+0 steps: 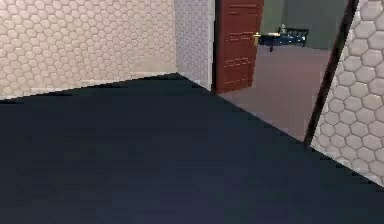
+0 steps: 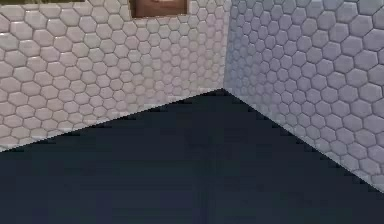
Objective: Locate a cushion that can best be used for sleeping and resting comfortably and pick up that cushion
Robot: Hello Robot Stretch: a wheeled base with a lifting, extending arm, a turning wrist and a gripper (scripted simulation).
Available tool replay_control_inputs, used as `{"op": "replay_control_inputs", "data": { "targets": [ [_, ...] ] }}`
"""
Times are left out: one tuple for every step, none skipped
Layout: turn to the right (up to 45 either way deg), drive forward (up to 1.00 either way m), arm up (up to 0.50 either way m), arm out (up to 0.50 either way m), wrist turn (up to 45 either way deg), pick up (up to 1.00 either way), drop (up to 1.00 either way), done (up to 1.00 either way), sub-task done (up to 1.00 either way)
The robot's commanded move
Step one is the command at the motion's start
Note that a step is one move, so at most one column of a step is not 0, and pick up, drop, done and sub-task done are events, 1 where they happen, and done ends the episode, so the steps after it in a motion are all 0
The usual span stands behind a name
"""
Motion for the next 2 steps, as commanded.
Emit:
{"op": "replay_control_inputs", "data": {
  "targets": [
    [-45.0,0.00,0.00,0.00,0.0,0.00,0.00,0.00,0.00],
    [-33.0,0.00,0.00,0.00,0.0,0.00,0.00,0.00,0.00]
  ]
}}
